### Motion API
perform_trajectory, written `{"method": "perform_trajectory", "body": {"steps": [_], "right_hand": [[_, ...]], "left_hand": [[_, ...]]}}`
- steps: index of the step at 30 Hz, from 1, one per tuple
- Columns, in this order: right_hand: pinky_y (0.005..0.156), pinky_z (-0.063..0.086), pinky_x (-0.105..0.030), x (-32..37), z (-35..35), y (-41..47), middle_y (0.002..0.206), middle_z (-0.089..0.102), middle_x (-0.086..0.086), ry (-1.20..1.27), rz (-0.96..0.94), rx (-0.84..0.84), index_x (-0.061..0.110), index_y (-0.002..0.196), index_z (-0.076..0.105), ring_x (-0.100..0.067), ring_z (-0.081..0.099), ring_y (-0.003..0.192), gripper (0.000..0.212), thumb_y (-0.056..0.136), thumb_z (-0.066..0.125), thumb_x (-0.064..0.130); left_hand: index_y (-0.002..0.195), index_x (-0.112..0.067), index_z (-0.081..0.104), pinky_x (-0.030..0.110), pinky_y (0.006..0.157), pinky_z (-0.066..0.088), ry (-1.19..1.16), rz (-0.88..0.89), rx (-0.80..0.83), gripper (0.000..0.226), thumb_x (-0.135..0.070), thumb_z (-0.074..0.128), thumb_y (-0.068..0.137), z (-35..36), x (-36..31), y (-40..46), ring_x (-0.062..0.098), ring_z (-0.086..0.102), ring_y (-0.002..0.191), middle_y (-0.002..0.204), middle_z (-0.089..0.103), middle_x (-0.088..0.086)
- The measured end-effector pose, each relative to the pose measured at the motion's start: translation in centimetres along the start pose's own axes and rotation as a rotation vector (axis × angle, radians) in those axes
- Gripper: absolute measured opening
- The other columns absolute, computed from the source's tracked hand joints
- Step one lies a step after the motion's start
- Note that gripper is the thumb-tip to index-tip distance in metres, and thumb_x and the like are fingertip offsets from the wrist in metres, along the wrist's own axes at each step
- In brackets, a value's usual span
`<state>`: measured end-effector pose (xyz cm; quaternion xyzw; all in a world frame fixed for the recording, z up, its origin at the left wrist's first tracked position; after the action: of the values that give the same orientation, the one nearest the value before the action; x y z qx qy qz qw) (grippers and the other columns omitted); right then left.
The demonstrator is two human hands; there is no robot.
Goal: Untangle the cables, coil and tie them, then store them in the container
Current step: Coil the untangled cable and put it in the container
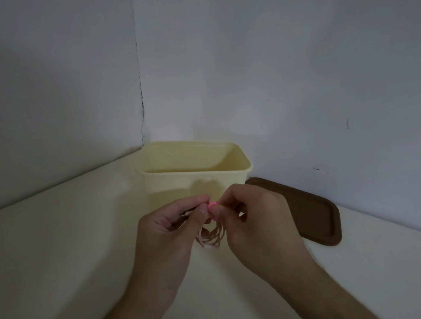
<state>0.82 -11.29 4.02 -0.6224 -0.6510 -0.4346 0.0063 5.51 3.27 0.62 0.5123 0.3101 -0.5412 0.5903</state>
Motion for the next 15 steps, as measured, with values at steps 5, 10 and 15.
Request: {"method": "perform_trajectory", "body": {"steps": [5, 10, 15], "right_hand": [[0.072, 0.056, -0.023, 0.35, -0.30, -0.01, 0.078, 0.070, 0.015, 0.108, 0.103, 0.014, 0.027, 0.091, 0.069, -0.005, 0.068, 0.080, 0.011, 0.096, 0.078, 0.028], [0.073, 0.058, -0.023, 0.30, -0.36, 0.05, 0.079, 0.074, 0.016, 0.186, 0.105, 0.029, 0.027, 0.088, 0.072, -0.004, 0.072, 0.080, 0.017, 0.097, 0.075, 0.012], [0.075, 0.059, -0.026, 0.23, -0.49, 0.02, 0.081, 0.074, 0.017, 0.222, 0.152, 0.029, 0.029, 0.086, 0.071, -0.004, 0.072, 0.081, 0.018, 0.098, 0.075, 0.017]], "left_hand": [[0.096, -0.015, 0.084, 0.025, 0.065, 0.058, -0.002, 0.007, 0.026, 0.021, 0.000, 0.073, 0.089, -0.03, -0.16, -0.05, 0.018, 0.072, 0.070, 0.088, 0.080, 0.012], [0.094, -0.014, 0.083, 0.025, 0.064, 0.058, 0.018, 0.016, 0.034, 0.016, -0.001, 0.074, 0.090, 0.04, -0.04, -0.02, 0.021, 0.073, 0.071, 0.087, 0.080, 0.013], [0.091, -0.017, 0.084, 0.025, 0.066, 0.058, 0.036, 0.041, 0.073, 0.017, -0.003, 0.075, 0.089, 0.18, -0.19, -0.14, 0.022, 0.075, 0.074, 0.085, 0.080, 0.012]]}}
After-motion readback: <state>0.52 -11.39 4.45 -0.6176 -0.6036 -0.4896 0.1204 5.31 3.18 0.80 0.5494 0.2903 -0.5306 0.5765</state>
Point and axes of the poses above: each hand's wrist, its own y-axis towards the middle knuckle, its own z-axis out of the palm, x = y × z, the point moved 1 cm from there along y, towards the middle knuckle
